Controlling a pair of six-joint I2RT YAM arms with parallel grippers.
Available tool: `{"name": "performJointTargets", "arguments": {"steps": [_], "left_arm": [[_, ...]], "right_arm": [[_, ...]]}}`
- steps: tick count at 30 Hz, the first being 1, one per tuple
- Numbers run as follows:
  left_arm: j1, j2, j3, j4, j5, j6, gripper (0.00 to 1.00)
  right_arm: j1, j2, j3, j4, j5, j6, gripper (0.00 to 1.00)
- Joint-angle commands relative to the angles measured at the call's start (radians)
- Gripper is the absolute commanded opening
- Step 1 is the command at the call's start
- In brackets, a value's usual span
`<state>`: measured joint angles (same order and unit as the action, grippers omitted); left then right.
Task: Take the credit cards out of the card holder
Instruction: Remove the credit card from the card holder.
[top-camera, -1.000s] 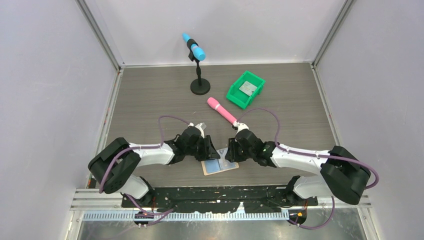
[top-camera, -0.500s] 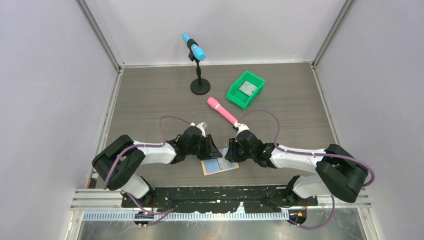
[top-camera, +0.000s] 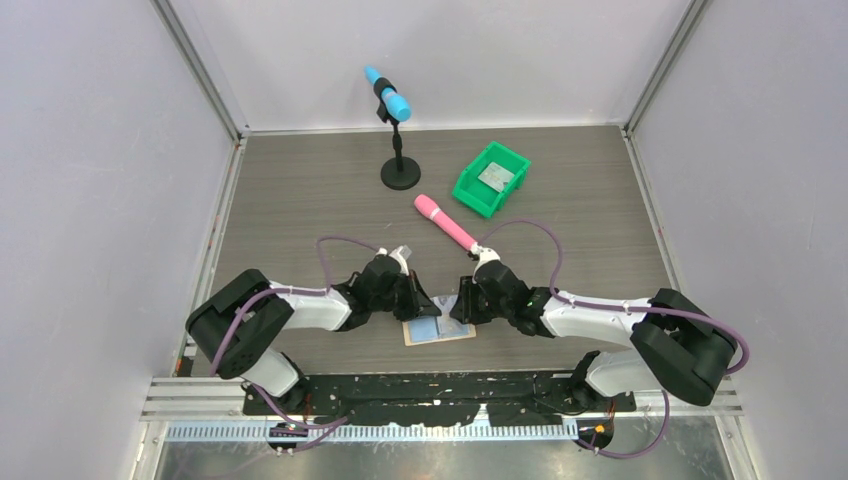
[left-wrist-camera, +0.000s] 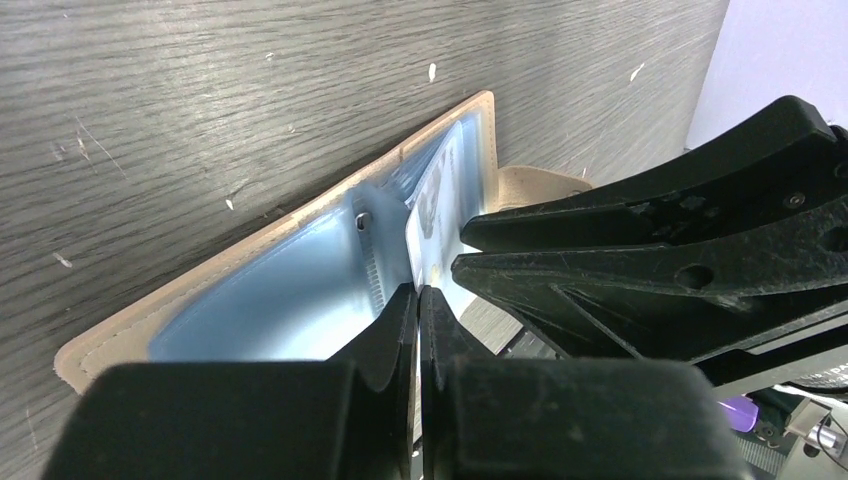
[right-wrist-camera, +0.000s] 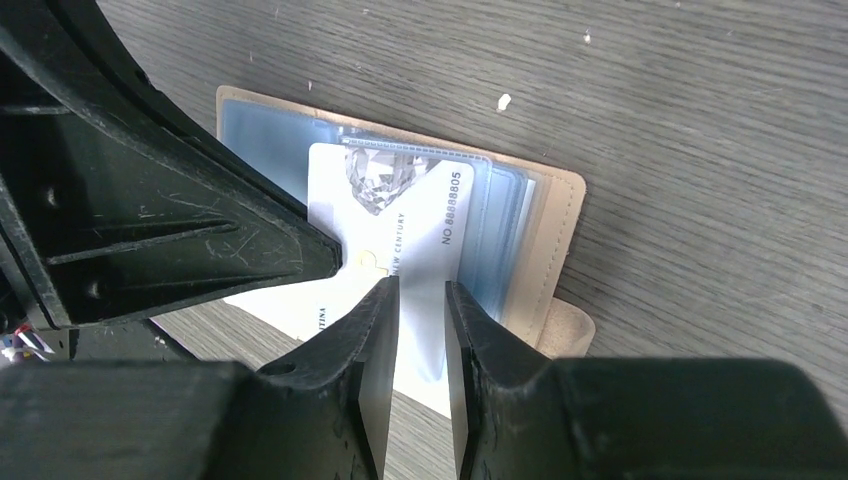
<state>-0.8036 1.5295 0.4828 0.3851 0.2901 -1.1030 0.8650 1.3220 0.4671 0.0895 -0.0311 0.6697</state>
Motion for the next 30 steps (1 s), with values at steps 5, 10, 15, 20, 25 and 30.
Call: {"name": "performJointTargets", "arguments": {"steps": [5, 10, 15, 20, 25, 30], "left_arm": [[-0.007, -0.021, -0.022, 0.003, 0.004, -0.011, 0.0], [-0.002, -0.05, -0.042, -0.031, -0.019, -0.001, 0.0], [0.01, -0.082, -0.065, -0.022, -0.014, 0.003, 0.0], [0.012, -0.072, -0.071, 0.031, 0.027, 0.004, 0.01], [0.013, -0.045, -0.071, 0.08, 0.048, -0.004, 0.14], [0.017, -0.055, -0.084, 0.092, 0.042, -0.008, 0.0]], "right_arm": [[-0.021, 0.015, -0.026, -0.019, 0.002, 0.008, 0.31], [-0.039, 0.012, -0.034, -0.024, -0.005, -0.003, 0.31], [-0.05, 0.005, -0.038, -0.027, -0.007, -0.009, 0.31], [-0.055, 0.007, -0.037, -0.027, -0.007, -0.018, 0.31], [-0.057, 0.009, -0.036, -0.027, -0.007, -0.023, 0.31], [-0.058, 0.014, -0.033, -0.027, -0.009, -0.025, 0.31]]}}
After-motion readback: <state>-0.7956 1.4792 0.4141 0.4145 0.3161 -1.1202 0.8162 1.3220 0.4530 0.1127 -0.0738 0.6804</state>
